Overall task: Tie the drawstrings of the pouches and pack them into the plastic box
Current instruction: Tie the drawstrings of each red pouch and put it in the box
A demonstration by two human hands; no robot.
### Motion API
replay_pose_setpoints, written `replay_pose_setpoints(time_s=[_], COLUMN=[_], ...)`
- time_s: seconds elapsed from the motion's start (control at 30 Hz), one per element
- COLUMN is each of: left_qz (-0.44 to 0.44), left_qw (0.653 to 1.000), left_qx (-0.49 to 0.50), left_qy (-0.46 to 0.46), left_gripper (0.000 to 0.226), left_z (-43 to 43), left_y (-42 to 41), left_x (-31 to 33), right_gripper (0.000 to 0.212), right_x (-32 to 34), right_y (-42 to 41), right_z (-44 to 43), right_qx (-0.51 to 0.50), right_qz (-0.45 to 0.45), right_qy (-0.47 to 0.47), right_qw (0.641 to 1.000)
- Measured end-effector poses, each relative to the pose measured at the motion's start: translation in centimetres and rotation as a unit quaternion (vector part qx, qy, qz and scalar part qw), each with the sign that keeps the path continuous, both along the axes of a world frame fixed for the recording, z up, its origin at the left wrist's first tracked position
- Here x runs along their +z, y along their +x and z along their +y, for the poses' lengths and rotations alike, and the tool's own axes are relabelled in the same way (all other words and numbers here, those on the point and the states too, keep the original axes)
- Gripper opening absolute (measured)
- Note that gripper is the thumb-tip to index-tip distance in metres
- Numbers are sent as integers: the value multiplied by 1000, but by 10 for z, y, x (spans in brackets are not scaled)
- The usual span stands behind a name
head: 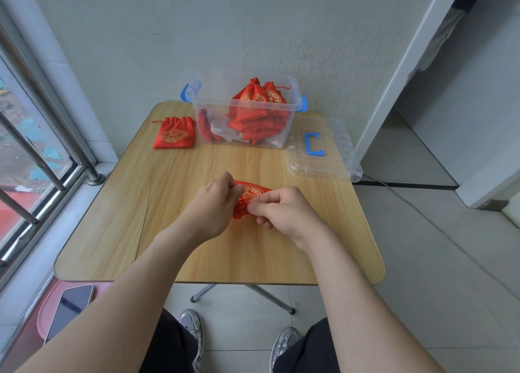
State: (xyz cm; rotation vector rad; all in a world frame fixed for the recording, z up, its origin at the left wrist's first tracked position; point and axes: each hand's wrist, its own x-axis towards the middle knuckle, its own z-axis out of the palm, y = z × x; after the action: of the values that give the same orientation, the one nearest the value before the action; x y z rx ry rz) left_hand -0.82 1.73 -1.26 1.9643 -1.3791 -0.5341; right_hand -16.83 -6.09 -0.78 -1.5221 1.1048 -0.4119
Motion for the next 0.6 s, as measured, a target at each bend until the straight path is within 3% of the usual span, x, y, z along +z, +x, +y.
replay_pose_setpoints(time_s=[0.27, 0.6], left_qz=[1, -58], left_qw=[999, 997], left_qx=[37, 14], left_qy=[29, 39], left_gripper=[31, 26], left_z=[0, -4], left_y=[8, 12], left_x=[-1, -4], right_gripper=[12, 25], right_x=[-1, 2], right_y=[5, 11], right_z=[5, 2], right_qx=[59, 139], right_qz=[121, 204], right_qy=[-206, -347], right_qw=[969, 905])
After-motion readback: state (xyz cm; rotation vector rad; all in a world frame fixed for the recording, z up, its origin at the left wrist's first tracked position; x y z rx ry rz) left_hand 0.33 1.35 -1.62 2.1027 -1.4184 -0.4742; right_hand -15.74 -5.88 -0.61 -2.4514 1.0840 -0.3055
